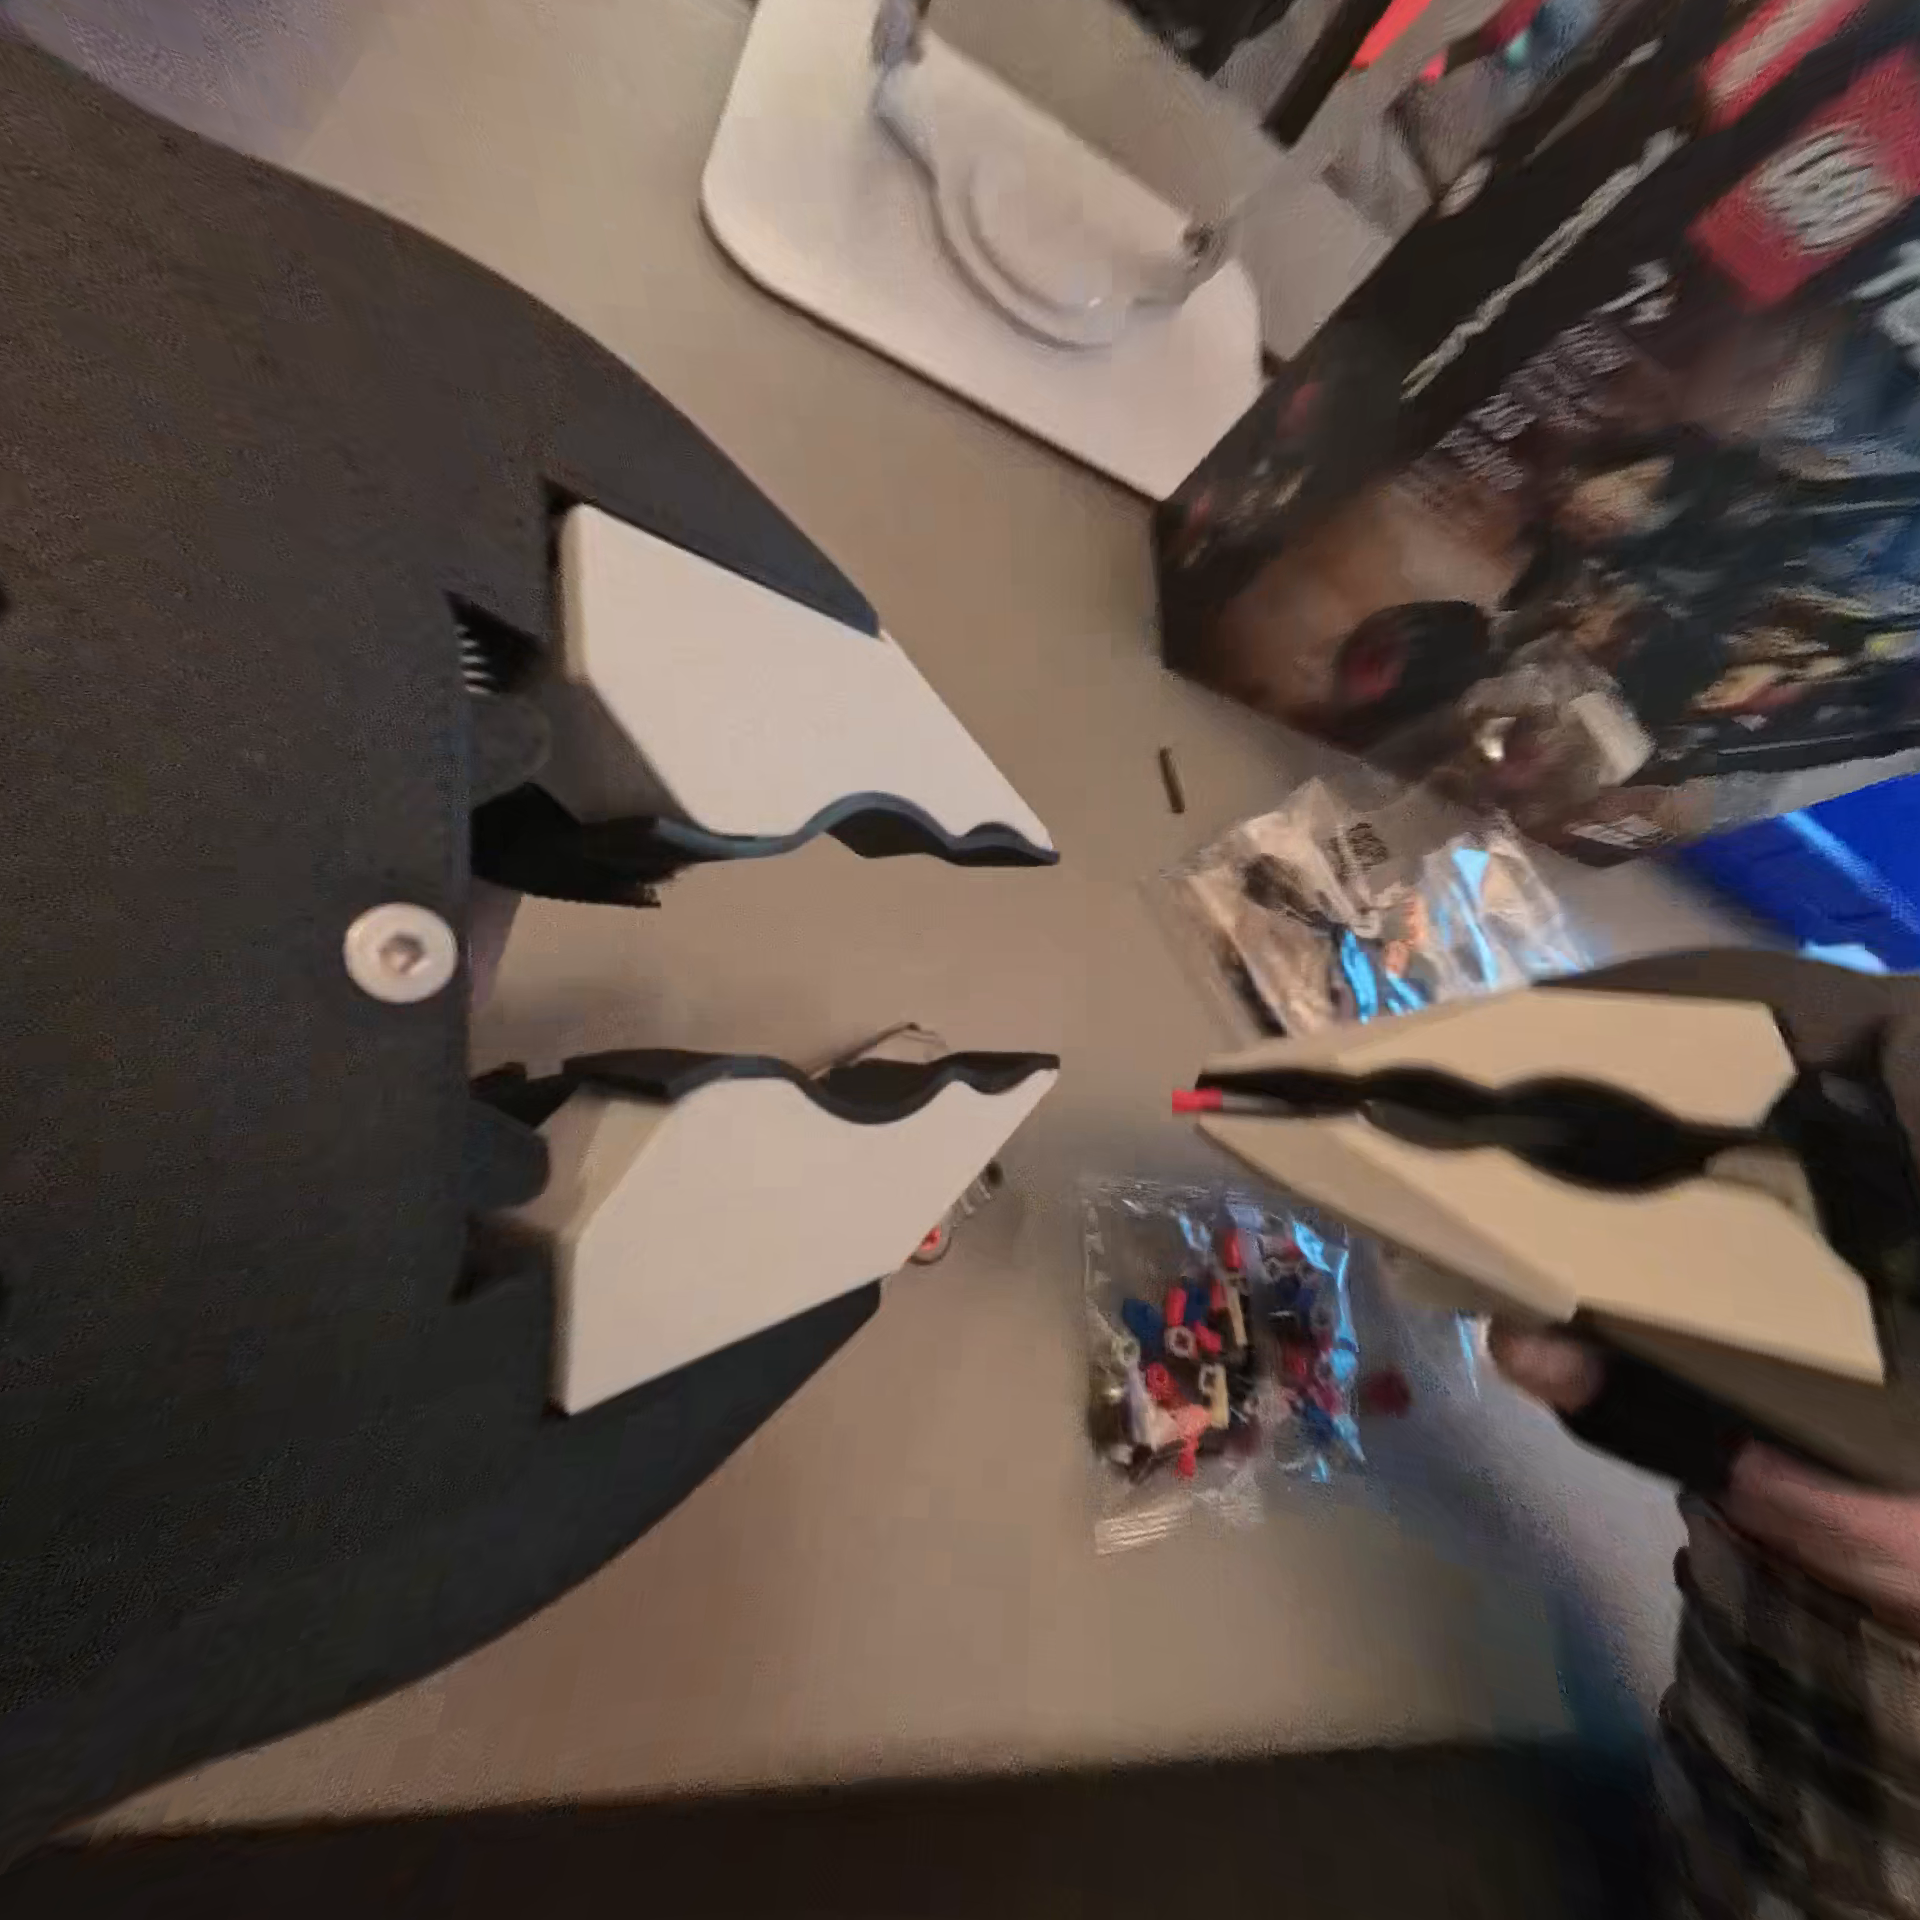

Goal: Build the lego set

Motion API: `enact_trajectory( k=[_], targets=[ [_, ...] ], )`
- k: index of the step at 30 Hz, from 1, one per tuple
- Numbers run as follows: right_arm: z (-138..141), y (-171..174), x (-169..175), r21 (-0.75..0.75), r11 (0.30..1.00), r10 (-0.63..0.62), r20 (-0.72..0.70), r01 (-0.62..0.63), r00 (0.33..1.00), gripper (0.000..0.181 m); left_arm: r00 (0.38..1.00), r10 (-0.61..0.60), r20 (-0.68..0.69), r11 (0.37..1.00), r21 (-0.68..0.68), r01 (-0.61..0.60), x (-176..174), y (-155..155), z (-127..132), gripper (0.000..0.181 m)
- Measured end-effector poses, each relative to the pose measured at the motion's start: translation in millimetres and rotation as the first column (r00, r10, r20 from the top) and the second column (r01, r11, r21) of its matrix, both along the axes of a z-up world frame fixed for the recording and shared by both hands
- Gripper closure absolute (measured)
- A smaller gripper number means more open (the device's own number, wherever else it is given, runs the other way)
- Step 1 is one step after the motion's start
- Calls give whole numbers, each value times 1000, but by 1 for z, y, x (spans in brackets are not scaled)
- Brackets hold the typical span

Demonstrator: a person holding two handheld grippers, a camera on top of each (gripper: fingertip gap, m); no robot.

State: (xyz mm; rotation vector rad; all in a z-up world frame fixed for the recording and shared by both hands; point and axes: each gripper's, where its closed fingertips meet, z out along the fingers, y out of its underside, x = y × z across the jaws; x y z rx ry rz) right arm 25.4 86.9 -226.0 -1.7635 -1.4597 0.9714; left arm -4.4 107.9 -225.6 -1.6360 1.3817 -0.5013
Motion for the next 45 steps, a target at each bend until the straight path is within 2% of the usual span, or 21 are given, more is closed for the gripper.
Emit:
enact_trajectory(
  k=[3, 5, 11, 16, 18, 20, 21, 24, 27, 29, 30, 32, 33, 35, 38, 42, 44, 45],
  targets=[
    [-19, -14, -5, 72, 994, 73, 123, -82, 990, 178, 997, -10, -75, 997, -81, 4, -3, -3, -24, 149],
    [-28, -19, -8, 116, 986, 100, 184, -123, 978, 178, 991, -5, -133, 996, -89, -7, -3, -3, -41, 147],
    [-39, -18, -9, 208, 962, 112, 298, -179, 948, 178, 993, -7, -114, 991, -130, -8, 3, -3, -45, 158],
    [-47, -17, -11, 228, 945, 139, 364, -233, 921, 179, 993, -29, -111, 991, -136, 14, 7, -4, -46, 167],
    [-49, -18, -13, 227, 940, 155, 382, -255, 911, 179, 987, -34, -156, 992, -129, 14, 6, -4, -55, 172],
    [-54, -17, -11, 241, 931, 152, 423, -273, 893, 179, 973, -62, -222, 991, -131, 33, 3, -9, -71, 169],
    [-56, -16, -11, 252, 926, 148, 439, -280, 886, 179, 978, -60, -198, 991, -130, 34, 6, -10, -69, 169],
    [-52, -25, -16, 209, 936, 185, 390, -283, 902, 179, 976, -50, -211, 993, -113, 26, 4, -8, -69, 170],
    [-52, -23, -11, 236, 932, 161, 412, -276, 897, 179, 984, -13, -177, 995, -105, -5, -2, -1, -58, 172],
    [-47, -31, -13, 220, 936, 179, 376, -276, 909, 179, 991, 14, -136, 992, -124, -31, -9, -3, -37, 161],
    [-44, -33, -13, 217, 937, 184, 361, -274, 914, 179, 993, 19, -119, 987, -158, -38, -13, -9, -27, 148],
    [-39, -38, -13, 216, 937, 191, 342, -274, 920, 179, 996, -6, -84, 968, -249, -15, -17, -37, -12, 129],
    [-37, -41, -14, 209, 937, 202, 326, -279, 924, 179, 996, -22, -87, 969, -246, 0, -18, -51, -9, 123],
    [-34, -48, -16, 195, 936, 227, 302, -293, 926, 179, 990, -42, -136, 965, -261, 5, -25, -77, -17, 114],
    [-32, -57, -21, 190, 930, 256, 283, -315, 924, 179, 980, -22, -199, 966, -256, -30, -29, -97, -35, 113],
    [-32, -67, -28, 182, 922, 285, 277, -342, 918, 179, 959, 53, -278, 968, -220, -117, -29, -100, -56, 111],
    [-35, -70, -31, 175, 919, 297, 279, -352, 913, 179, 949, 78, -307, 972, -188, -140, -28, -95, -63, 118],
    [-37, -70, -31, 176, 918, 298, 285, -356, 911, 179, 945, 62, -322, 975, -181, -126, -28, -94, -65, 128]
  ],
)
